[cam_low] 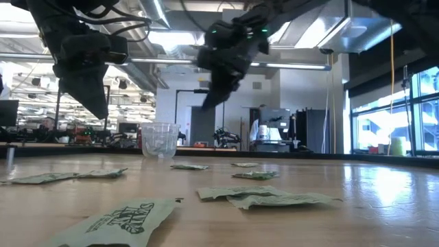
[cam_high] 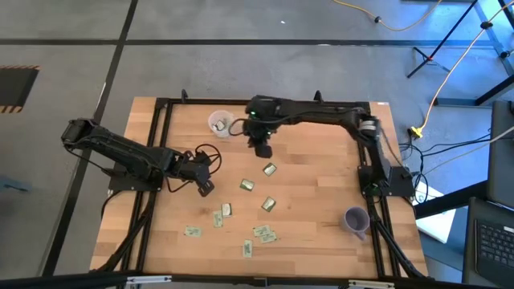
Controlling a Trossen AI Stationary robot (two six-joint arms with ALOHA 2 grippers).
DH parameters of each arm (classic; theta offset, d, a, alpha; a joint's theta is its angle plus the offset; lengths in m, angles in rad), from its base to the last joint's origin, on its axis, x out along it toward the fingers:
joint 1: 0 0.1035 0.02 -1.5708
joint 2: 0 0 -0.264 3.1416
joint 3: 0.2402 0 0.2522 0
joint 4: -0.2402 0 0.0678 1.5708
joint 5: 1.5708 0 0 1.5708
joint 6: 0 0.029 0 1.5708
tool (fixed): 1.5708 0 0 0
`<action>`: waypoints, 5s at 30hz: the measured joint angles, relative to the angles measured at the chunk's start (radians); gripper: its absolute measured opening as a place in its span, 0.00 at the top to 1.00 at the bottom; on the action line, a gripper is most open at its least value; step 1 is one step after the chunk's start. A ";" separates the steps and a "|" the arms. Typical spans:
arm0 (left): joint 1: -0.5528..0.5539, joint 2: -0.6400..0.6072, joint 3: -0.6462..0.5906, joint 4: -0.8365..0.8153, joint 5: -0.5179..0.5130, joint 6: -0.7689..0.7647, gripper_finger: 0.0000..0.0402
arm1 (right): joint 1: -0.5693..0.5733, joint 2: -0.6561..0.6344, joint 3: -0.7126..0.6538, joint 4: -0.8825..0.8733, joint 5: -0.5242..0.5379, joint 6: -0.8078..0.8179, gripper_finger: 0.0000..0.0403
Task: Pick and place items into bin
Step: Put the truvia packet into the transparent bin
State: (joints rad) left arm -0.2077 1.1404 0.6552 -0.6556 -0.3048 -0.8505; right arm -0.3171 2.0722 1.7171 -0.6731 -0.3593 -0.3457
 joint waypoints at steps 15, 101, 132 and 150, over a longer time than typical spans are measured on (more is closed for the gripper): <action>0.000 0.000 0.000 0.001 -0.106 0.000 0.81 | 0.060 -0.326 -0.725 0.460 0.070 -0.046 0.80; 0.000 0.000 0.000 0.007 -0.031 0.000 0.81 | -0.006 -0.029 0.031 0.690 0.158 -0.045 0.97; 0.000 0.000 0.000 0.001 -0.015 -0.002 0.81 | -0.073 0.313 0.302 0.349 0.157 -0.048 0.97; 0.000 0.000 0.000 0.002 -0.017 -0.001 0.81 | -0.071 0.203 0.302 0.137 0.076 -0.083 0.79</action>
State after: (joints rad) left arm -0.2077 1.1400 0.6553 -0.6537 -0.3214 -0.8510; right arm -0.3878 2.2747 2.0186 -0.5362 -0.2835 -0.4286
